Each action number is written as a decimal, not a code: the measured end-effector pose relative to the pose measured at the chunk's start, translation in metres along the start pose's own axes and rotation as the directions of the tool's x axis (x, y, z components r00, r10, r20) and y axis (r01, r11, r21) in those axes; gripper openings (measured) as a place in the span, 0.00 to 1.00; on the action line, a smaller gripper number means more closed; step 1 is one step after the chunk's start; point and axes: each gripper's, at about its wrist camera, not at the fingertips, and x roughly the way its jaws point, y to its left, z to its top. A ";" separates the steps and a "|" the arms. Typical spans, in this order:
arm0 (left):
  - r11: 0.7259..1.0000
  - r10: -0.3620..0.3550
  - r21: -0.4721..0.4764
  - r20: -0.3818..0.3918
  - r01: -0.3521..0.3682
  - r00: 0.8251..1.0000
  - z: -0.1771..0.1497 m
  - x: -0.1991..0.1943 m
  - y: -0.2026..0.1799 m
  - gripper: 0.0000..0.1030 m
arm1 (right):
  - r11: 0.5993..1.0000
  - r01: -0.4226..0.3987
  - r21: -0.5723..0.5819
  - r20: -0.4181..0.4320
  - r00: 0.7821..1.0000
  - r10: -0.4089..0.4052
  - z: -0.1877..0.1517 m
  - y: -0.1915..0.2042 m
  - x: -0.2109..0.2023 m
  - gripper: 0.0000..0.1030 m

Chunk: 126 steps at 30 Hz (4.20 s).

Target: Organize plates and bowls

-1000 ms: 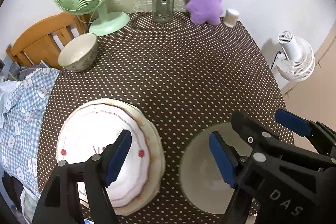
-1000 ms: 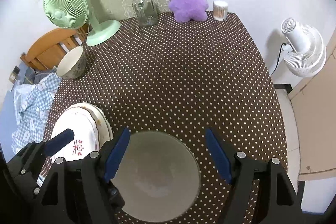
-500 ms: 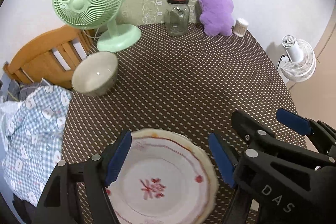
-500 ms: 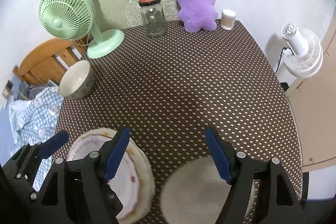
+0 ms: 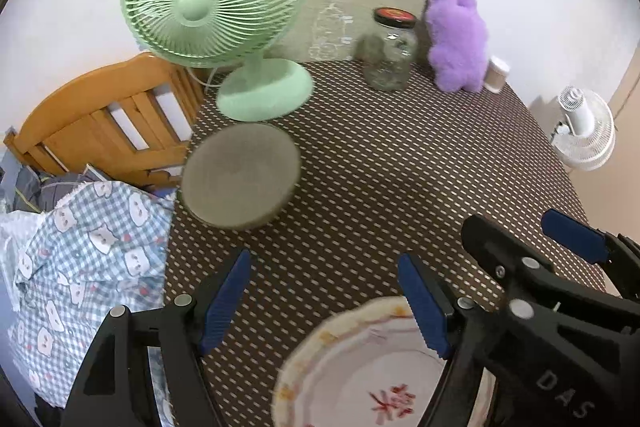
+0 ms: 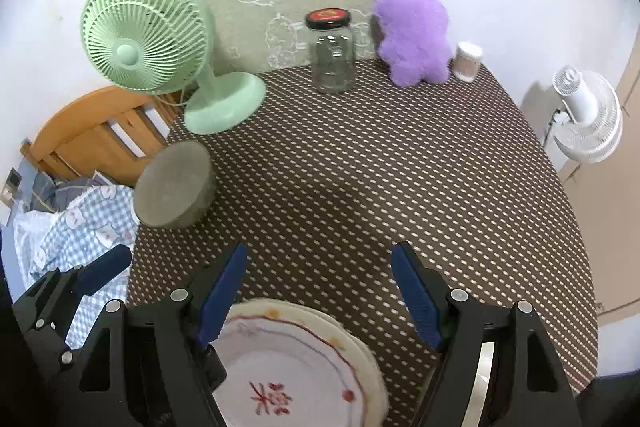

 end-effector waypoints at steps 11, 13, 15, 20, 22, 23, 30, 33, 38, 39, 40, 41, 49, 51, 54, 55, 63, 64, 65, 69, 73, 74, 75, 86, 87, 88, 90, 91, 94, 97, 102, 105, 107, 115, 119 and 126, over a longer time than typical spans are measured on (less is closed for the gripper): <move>0.999 0.033 -0.003 0.017 -0.033 0.999 0.024 0.026 0.049 0.75 | 1.000 0.007 -0.014 0.013 1.000 -0.007 0.027 0.044 0.034 0.75; 0.999 0.038 -0.016 0.013 -0.038 0.999 0.027 0.033 0.059 0.75 | 1.000 0.008 -0.020 0.012 1.000 -0.008 0.033 0.051 0.044 0.75; 0.998 0.055 -0.028 0.013 -0.054 0.998 0.031 0.041 0.070 0.75 | 1.000 0.009 -0.026 0.007 1.000 -0.009 0.038 0.058 0.055 0.75; 0.995 0.075 -0.066 -0.016 -0.076 0.997 0.036 0.063 0.093 0.72 | 1.000 0.010 -0.024 0.000 1.000 -0.010 0.048 0.070 0.079 0.75; 0.993 0.085 -0.085 -0.020 -0.086 0.996 0.036 0.073 0.101 0.72 | 0.999 0.014 -0.030 -0.004 1.000 -0.014 0.052 0.076 0.089 0.75; 0.992 0.084 -0.094 -0.019 -0.085 0.996 0.036 0.077 0.105 0.72 | 0.999 0.014 -0.036 -0.004 1.000 -0.014 0.054 0.080 0.095 0.73; 0.985 0.076 -0.150 -0.056 -0.084 0.995 0.035 0.108 0.126 0.57 | 0.998 0.022 -0.051 -0.038 0.999 -0.024 0.062 0.096 0.130 0.60; 0.985 0.065 -0.155 -0.075 -0.076 0.995 0.036 0.120 0.132 0.52 | 0.998 0.020 -0.055 -0.057 0.998 -0.024 0.063 0.100 0.143 0.57; 0.986 0.056 -0.154 -0.077 -0.067 0.995 0.038 0.131 0.137 0.42 | 0.997 0.025 -0.075 -0.085 0.996 -0.031 0.063 0.106 0.161 0.48; 0.986 0.052 -0.151 -0.081 -0.064 0.995 0.039 0.134 0.137 0.40 | 0.997 0.024 -0.078 -0.092 0.995 -0.031 0.063 0.107 0.164 0.45; 0.987 0.050 -0.150 -0.084 -0.063 0.995 0.040 0.135 0.136 0.39 | 0.997 0.022 -0.080 -0.096 0.995 -0.030 0.063 0.108 0.167 0.44; 0.987 0.049 -0.149 -0.086 -0.061 0.995 0.040 0.136 0.135 0.39 | 0.996 0.022 -0.083 -0.100 0.995 -0.030 0.062 0.109 0.169 0.42; 0.988 0.015 -0.150 -0.097 -0.029 0.995 0.038 0.148 0.138 0.30 | 0.995 -0.037 -0.094 -0.146 0.989 0.023 0.060 0.113 0.183 0.20; 0.989 0.004 -0.145 -0.099 -0.019 0.995 0.038 0.148 0.137 0.25 | 0.994 -0.047 -0.096 -0.152 0.988 0.032 0.060 0.113 0.183 0.17; 0.991 0.011 -0.131 -0.093 -0.023 0.996 0.039 0.144 0.133 0.19 | 0.993 -0.063 -0.099 -0.163 0.986 0.046 0.060 0.114 0.181 0.15; 0.992 0.015 -0.124 -0.092 -0.026 0.996 0.039 0.143 0.131 0.19 | 0.993 -0.063 -0.101 -0.168 0.985 0.046 0.060 0.113 0.181 0.15; 0.994 0.002 -0.111 -0.095 -0.012 0.995 0.034 0.133 0.121 0.19 | 0.993 -0.055 -0.107 -0.167 0.985 0.036 0.054 0.101 0.168 0.15; 0.994 0.001 -0.112 -0.094 -0.012 0.996 0.034 0.132 0.119 0.19 | 0.993 -0.053 -0.107 -0.165 0.986 0.035 0.053 0.099 0.165 0.15; 0.994 0.000 -0.111 -0.089 -0.010 0.996 0.033 0.129 0.117 0.19 | 0.993 -0.052 -0.106 -0.163 0.986 0.034 0.052 0.097 0.163 0.15; 0.994 0.002 -0.105 -0.081 -0.011 0.997 0.030 0.121 0.107 0.19 | 0.994 -0.052 -0.093 -0.167 0.985 0.036 0.049 0.088 0.153 0.15; 0.995 0.000 -0.100 -0.079 -0.008 0.997 0.026 0.111 0.097 0.19 | 0.995 -0.049 -0.083 -0.166 0.986 0.034 0.046 0.086 0.144 0.15; 0.995 -0.001 -0.098 -0.076 -0.007 0.997 0.025 0.108 0.094 0.19 | 0.995 -0.048 -0.082 -0.165 0.986 0.034 0.046 0.086 0.142 0.15; 0.995 0.000 -0.096 -0.072 -0.007 0.997 0.025 0.105 0.091 0.19 | 0.996 -0.048 -0.080 -0.164 0.986 0.034 0.045 0.086 0.138 0.15; 0.995 -0.004 -0.101 -0.085 -0.004 0.996 0.011 0.095 0.069 0.19 | 0.997 -0.051 -0.058 -0.167 0.985 0.041 0.044 0.083 0.134 0.15; 0.995 -0.004 -0.099 -0.092 -0.005 0.996 0.009 0.097 0.068 0.19 | 0.997 -0.051 -0.058 -0.170 0.985 0.041 0.043 0.083 0.135 0.15; 0.995 -0.005 -0.097 -0.099 -0.005 0.995 0.007 0.098 0.066 0.19 | 0.997 -0.050 -0.056 -0.175 0.984 0.039 0.042 0.083 0.138 0.15; 0.996 -0.005 -0.091 -0.116 -0.006 0.993 0.003 0.101 0.064 0.19 | 0.998 -0.046 -0.050 -0.184 0.982 0.036 0.040 0.082 0.142 0.15; 0.996 -0.004 -0.091 -0.126 -0.008 0.992 0.001 0.103 0.063 0.19 | 0.998 -0.046 -0.048 -0.188 0.981 0.036 0.039 0.081 0.143 0.15; 0.996 -0.004 -0.091 -0.139 -0.008 0.990 -0.003 0.103 0.058 0.19 | 0.998 -0.045 -0.043 -0.198 0.980 0.035 0.036 0.076 0.143 0.15; 0.995 -0.010 -0.097 -0.141 -0.004 0.990 -0.004 0.099 0.053 0.19 | 0.998 -0.041 -0.044 -0.197 0.980 0.031 0.035 0.073 0.137 0.15; 0.996 -0.011 -0.093 -0.127 -0.001 0.992 0.000 0.088 0.043 0.19 | 0.998 -0.039 -0.039 -0.184 0.982 0.031 0.039 0.064 0.124 0.15; 0.996 -0.011 -0.088 -0.115 0.001 0.993 0.003 0.079 0.033 0.19 | 0.999 -0.038 -0.036 -0.172 0.985 0.032 0.041 0.057 0.114 0.15; 0.996 -0.009 -0.085 -0.104 0.000 0.994 0.004 0.071 0.024 0.19 | 0.999 -0.040 -0.032 -0.164 0.986 0.034 0.043 0.050 0.107 0.15; 0.996 -0.004 -0.084 -0.070 -0.002 0.998 0.005 0.044 -0.005 0.19 | 0.998 -0.049 -0.028 -0.134 0.990 0.045 0.043 0.022 0.072 0.15; 0.995 -0.008 -0.096 -0.062 0.002 0.998 0.004 0.030 -0.021 0.19 | 0.998 -0.055 -0.029 -0.126 0.991 0.051 0.040 0.005 0.057 0.15; 0.995 0.002 -0.095 -0.019 -0.004 1.000 0.000 0.002 -0.053 0.19 | 0.997 -0.072 -0.018 -0.122 0.990 0.069 0.026 -0.029 0.026 0.15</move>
